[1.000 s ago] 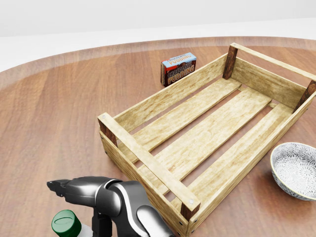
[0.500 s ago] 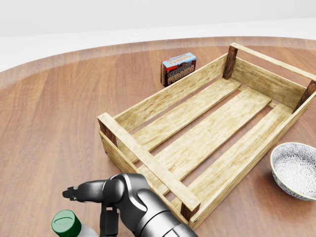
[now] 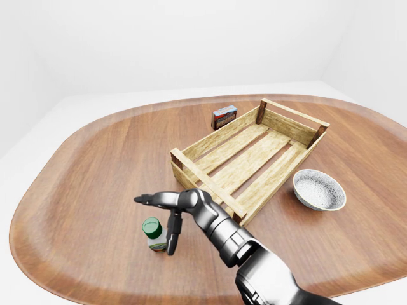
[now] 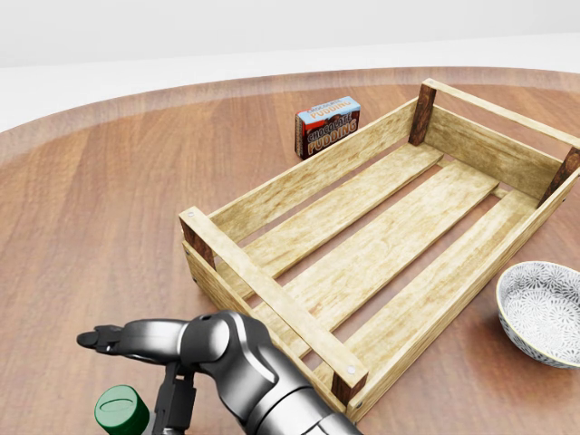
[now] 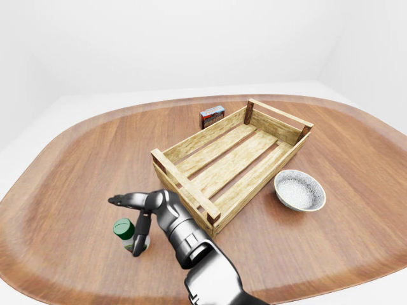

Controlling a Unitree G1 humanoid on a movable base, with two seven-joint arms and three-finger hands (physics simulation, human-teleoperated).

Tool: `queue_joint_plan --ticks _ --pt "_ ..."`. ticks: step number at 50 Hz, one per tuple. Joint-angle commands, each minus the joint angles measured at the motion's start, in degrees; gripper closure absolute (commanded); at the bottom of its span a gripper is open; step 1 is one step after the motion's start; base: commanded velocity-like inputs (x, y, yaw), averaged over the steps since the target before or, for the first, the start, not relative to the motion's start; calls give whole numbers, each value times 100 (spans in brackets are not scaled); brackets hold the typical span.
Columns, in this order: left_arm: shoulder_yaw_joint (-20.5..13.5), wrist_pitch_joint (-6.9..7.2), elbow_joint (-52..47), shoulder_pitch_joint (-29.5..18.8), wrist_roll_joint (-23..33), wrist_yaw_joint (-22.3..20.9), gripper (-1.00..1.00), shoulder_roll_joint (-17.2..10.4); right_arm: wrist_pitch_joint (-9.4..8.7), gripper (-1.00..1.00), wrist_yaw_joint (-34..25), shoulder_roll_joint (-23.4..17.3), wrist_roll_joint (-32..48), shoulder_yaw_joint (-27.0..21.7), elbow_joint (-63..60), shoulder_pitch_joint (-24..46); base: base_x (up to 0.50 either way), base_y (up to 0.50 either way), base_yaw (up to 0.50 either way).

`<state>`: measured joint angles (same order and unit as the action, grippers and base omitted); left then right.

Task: Pick up the salad dressing and put it in the tray.

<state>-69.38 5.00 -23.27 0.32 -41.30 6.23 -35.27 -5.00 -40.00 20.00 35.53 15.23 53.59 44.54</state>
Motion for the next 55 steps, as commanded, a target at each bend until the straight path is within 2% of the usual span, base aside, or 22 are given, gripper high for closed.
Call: queue_joint_plan --ticks 1,10,23,24,31,33,35,36,39,40,45,50,55 --pt "35 0 32 3 21 -9 -100 23 0 -100 0 0 -426 167 -272 -112 0 0 0" --pt "-27 0 93 33 6 -54 -100 16 0 -100 0 0 -152 524 -347 -574 0 0 0" --pt "-27 0 212 76 -6 -99 -100 56 0 -100 0 0 6 316 625 -679 0 0 0" --pt "-12 0 237 82 12 -116 -100 77 0 100 0 0 -197 124 613 -636 0 0 0" --pt "11 0 283 117 27 -168 -100 135 0 100 0 0 -488 82 876 -680 0 0 0" --pt "7 0 297 125 36 -180 -100 142 70 100 0 0 -432 149 860 -715 0 0 0" --pt "18 0 309 127 44 -183 -100 150 64 100 0 0 -422 154 808 -726 0 0 0" --pt "35 0 288 123 42 -171 -100 156 146 100 0 0 -405 151 782 -705 0 0 0" --pt "69 0 290 122 61 -186 -100 180 222 100 0 0 -441 70 855 -567 0 0 0" --pt "71 0 302 125 66 -195 -100 184 328 100 0 0 -371 119 908 -561 0 0 0" --pt "46 0 317 137 62 -215 -100 175 369 100 0 0 -317 110 893 -570 0 0 0" --pt "59 0 335 134 68 -230 -100 181 498 100 0 0 -228 106 1003 -546 0 0 0" --pt "19 0 346 142 44 -234 -100 157 368 100 0 0 -293 25 810 -433 0 0 0"
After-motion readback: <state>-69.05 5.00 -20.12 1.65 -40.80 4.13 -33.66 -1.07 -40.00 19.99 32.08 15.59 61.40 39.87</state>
